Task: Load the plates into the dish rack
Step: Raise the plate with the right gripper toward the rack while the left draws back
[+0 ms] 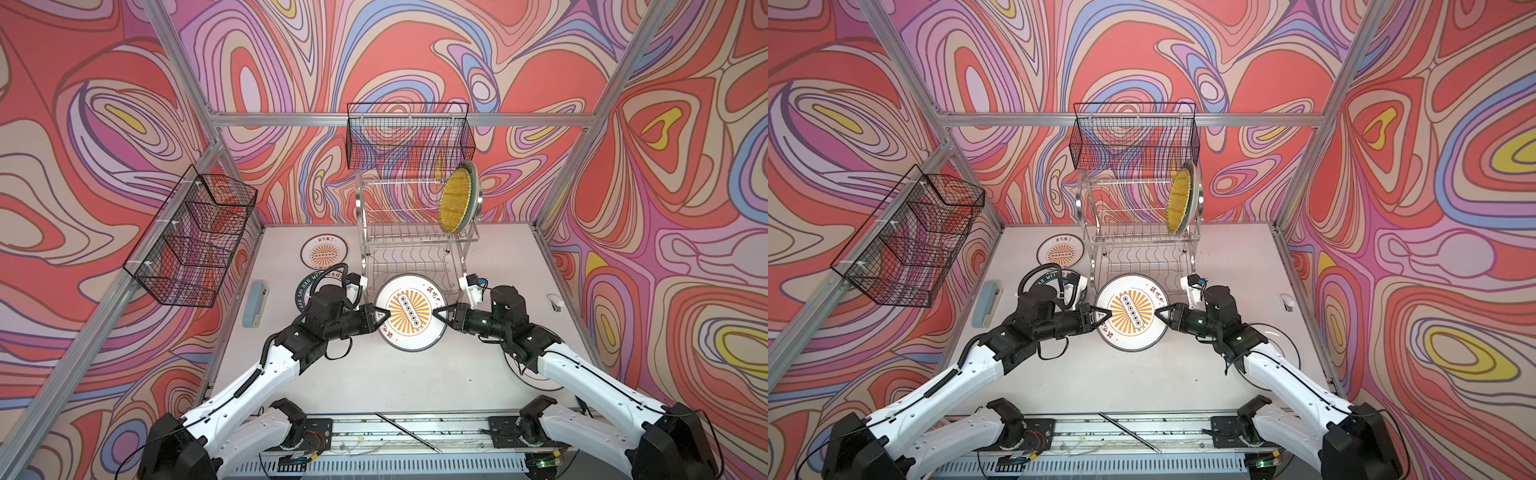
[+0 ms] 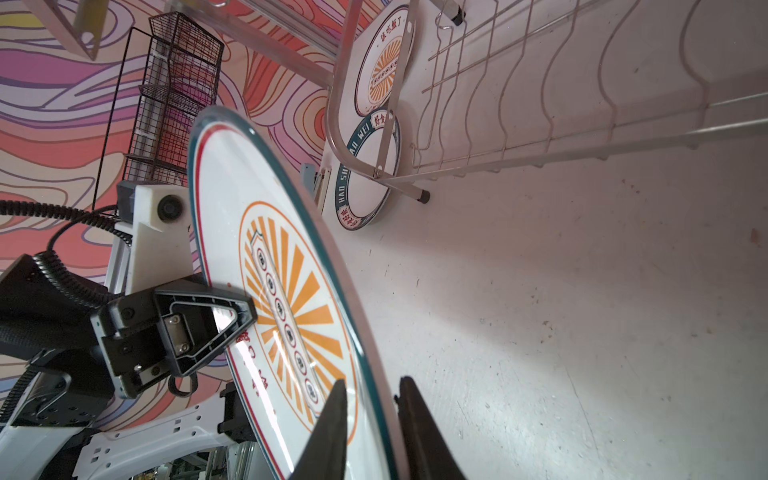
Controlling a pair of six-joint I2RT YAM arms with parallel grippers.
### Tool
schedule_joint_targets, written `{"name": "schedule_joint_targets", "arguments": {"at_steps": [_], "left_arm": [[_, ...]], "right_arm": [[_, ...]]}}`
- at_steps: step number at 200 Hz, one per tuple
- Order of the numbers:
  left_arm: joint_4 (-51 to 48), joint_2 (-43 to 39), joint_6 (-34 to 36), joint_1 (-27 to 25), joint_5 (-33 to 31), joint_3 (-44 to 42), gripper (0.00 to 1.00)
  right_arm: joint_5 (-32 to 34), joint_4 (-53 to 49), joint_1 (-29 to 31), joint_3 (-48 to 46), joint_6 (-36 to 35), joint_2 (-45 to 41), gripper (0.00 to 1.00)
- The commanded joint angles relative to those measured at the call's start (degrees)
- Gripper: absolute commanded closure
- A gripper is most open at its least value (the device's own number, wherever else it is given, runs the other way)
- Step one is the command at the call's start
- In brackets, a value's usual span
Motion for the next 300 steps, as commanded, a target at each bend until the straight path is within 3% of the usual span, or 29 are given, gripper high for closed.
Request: {"name": "schedule_joint_targets", "arguments": {"at_steps": [1, 30, 47, 85, 130, 141, 175, 208, 260, 300], "left_arm": [[5.1, -0.3, -0.1, -0.6, 2.2, -0.5, 1.0], [5.1, -0.3, -0.1, -0.5, 2.3, -0.6, 1.0], [4.9, -0.3, -0.1, -0.5, 2.1, -0.6, 1.0], [3.1, -0.7, 0.6, -0.6, 1.4, -0.2, 1.0], [-2.3, -3.1, 4.2, -0.5, -1.8, 2.1, 0.57], [-5.7, -3.8, 6.0, -0.5, -4.1, 3.5, 0.52], [-17.5, -6.1, 12.6, -0.5, -11.6, 8.5, 0.49], [-22.5, -8.9, 16.7, -0.5, -16.6, 11.1, 0.47], [-22.5, -11.8, 18.6, -0.5, -18.3, 12.1, 0.46], [-20.6, -13.3, 18.2, -0.6, -17.3, 10.6, 0.45]], "right_arm": [[-1.5, 8.2, 2.6, 0.1, 1.9, 1.4, 0.78], [-1.0, 11.5, 4.4, 0.3, 2.7, 3.4, 0.81], [-0.7, 12.2, 4.7, 0.5, 2.8, 4.1, 1.0], [0.2, 10.5, 4.8, 1.1, 2.0, 3.3, 1.0], [5.7, -1.7, 4.8, 5.1, -3.8, -1.4, 1.0], [6.7, -4.6, 4.8, 6.6, -5.2, -2.3, 1.0], [9.7, -12.6, 4.8, 11.4, -10.3, -4.9, 1.0], [12.0, -19.3, 4.8, 16.6, -15.4, -7.0, 1.0], [10.4, -26.8, 4.8, 25.9, -20.5, -7.6, 1.0], [13.0, -29.7, 4.8, 33.6, -23.3, -6.3, 1.0]]}}
